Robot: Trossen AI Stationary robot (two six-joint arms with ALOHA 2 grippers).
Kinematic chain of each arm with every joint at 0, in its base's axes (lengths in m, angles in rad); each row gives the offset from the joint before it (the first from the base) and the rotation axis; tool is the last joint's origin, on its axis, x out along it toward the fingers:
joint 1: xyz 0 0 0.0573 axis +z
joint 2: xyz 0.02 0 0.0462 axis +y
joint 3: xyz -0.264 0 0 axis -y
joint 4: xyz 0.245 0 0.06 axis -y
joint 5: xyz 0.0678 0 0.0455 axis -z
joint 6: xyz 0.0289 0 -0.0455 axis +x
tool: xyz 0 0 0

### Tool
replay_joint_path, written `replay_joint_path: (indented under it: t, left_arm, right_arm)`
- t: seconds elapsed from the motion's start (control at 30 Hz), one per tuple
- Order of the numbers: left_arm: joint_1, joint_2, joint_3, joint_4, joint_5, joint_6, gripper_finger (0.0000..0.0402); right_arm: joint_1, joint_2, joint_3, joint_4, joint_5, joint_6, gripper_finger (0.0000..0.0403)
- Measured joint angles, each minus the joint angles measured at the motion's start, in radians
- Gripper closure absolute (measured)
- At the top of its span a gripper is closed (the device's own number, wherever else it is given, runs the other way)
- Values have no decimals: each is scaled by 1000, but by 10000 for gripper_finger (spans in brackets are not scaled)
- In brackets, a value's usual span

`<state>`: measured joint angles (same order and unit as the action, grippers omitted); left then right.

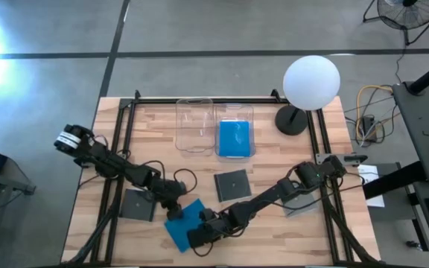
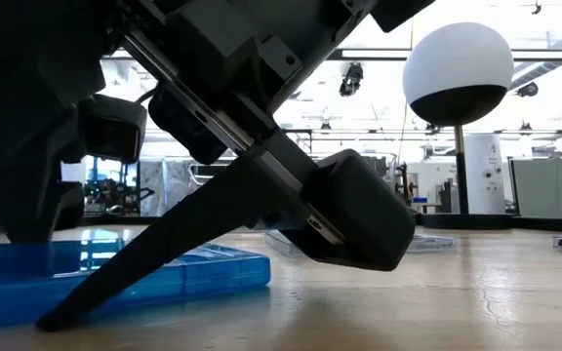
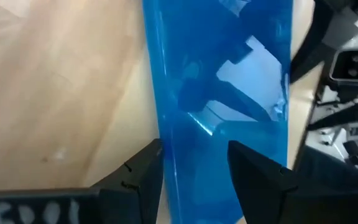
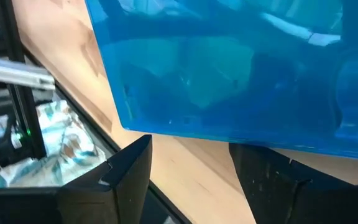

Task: Pick & place jewel cases by type
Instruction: Put the blue CD case into the right transparent bin

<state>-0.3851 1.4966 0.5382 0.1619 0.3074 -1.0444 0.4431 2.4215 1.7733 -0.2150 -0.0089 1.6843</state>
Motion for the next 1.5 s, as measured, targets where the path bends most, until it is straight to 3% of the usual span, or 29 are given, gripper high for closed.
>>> replay_joint_path:
  t: [0.23,0.43,0.6,0.83,1.0,1.2,1.33,1.5]
  left_arm:
    - [3,-5,4,14,126,-23,250]
    - [2,-9,15,232,223,-49,250]
    - [8,-12,16,356,191,-83,250]
    - [10,-7,14,137,125,-59,254]
    - [10,-7,13,73,89,-56,301]
    - [14,-11,14,86,36,-84,386]
    - [22,-16,13,87,5,-93,393]
    - [57,-55,12,118,-49,-129,395]
  right_arm:
    - [0,0,0,-10,-54,-77,183]
    - [-2,-4,0,-10,-53,-102,184]
    - [-2,-5,-1,-6,-47,-109,184]
    - [-2,-11,-2,5,-45,-106,184]
    - [19,-34,-2,-12,35,-120,184]
    - [51,-96,-6,-238,224,-91,183]
    - [77,-143,-7,-419,306,-57,183]
    - [134,-216,-9,-607,315,17,184]
